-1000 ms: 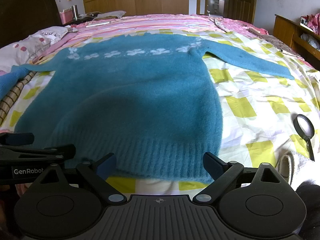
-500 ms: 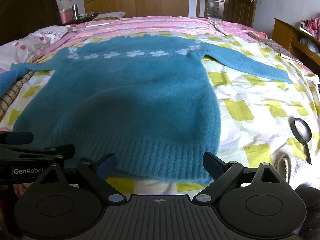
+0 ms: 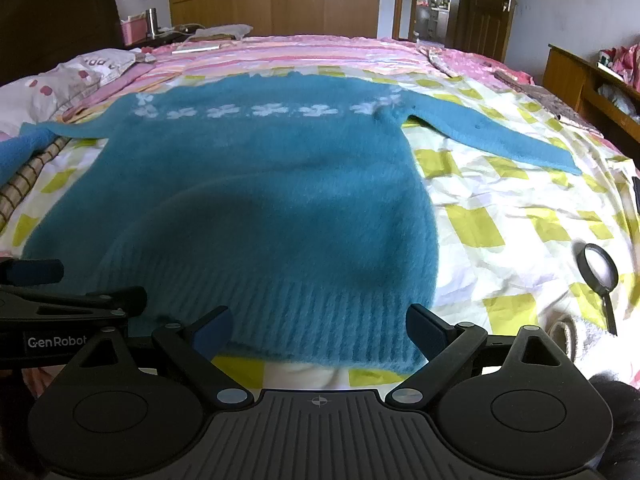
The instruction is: Fold small clothes
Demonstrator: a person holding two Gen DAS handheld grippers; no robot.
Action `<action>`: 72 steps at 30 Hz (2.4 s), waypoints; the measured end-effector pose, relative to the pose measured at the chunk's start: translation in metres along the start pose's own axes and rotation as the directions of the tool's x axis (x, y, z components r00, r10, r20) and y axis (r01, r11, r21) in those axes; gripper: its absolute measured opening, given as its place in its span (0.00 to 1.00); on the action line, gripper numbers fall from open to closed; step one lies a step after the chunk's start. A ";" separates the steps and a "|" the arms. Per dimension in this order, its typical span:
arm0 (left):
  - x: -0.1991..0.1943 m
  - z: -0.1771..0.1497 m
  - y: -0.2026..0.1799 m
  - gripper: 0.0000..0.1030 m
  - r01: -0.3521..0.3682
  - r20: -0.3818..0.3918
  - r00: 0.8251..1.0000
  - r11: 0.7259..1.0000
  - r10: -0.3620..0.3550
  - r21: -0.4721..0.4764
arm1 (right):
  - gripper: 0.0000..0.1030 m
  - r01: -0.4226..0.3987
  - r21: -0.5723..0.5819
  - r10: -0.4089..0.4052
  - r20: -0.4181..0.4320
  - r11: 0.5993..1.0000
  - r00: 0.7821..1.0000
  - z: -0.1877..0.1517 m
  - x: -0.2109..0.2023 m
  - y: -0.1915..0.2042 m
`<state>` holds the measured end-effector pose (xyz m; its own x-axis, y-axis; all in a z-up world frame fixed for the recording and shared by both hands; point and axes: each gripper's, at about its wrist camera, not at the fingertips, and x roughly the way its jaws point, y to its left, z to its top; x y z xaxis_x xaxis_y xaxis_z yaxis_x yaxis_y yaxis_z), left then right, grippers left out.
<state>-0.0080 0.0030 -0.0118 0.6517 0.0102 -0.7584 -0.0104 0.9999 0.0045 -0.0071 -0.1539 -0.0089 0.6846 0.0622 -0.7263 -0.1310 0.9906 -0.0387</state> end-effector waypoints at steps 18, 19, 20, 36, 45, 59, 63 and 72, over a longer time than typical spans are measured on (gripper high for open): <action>0.000 -0.001 -0.002 0.86 -0.008 0.007 1.000 1.000 0.008 0.003 | 0.92 0.007 -0.015 -0.007 0.011 1.000 1.000 0.001 0.001 0.001; 0.000 -0.001 -0.001 0.86 -0.008 0.007 1.000 1.000 0.008 0.003 | 0.92 0.006 -0.014 -0.006 0.010 1.000 1.000 0.001 0.001 0.001; 0.000 -0.001 -0.001 0.86 -0.008 0.007 1.000 1.000 0.008 0.003 | 0.92 0.006 -0.014 -0.005 0.010 1.000 1.000 0.001 0.001 0.001; -0.004 0.000 -0.001 0.86 0.003 0.028 1.000 1.000 -0.003 0.005 | 0.92 -0.022 0.016 0.022 0.001 1.000 1.000 0.000 0.004 -0.004; -0.011 0.013 -0.012 0.87 0.017 0.102 0.994 0.997 -0.024 0.071 | 0.91 -0.041 0.097 0.037 0.050 0.994 0.998 0.010 0.003 -0.024; 0.020 0.066 -0.058 0.87 0.105 0.131 0.983 0.982 -0.127 0.158 | 0.78 -0.063 0.297 0.032 0.108 0.953 0.994 0.043 0.029 -0.101; 0.033 0.083 -0.074 0.87 0.126 0.138 0.979 0.977 -0.150 0.171 | 0.73 -0.033 0.317 -0.002 0.110 0.948 0.994 0.055 0.041 -0.121; 0.064 0.108 -0.109 0.87 0.170 0.110 0.974 0.963 -0.196 0.211 | 0.65 0.021 0.368 -0.064 0.104 0.930 0.993 0.081 0.072 -0.163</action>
<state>0.1167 -0.1052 0.0094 0.7206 -0.1854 -0.6681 0.2605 0.9654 0.0130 0.1214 -0.3014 0.0011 0.7626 0.0114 -0.6468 0.1565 0.9669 0.2016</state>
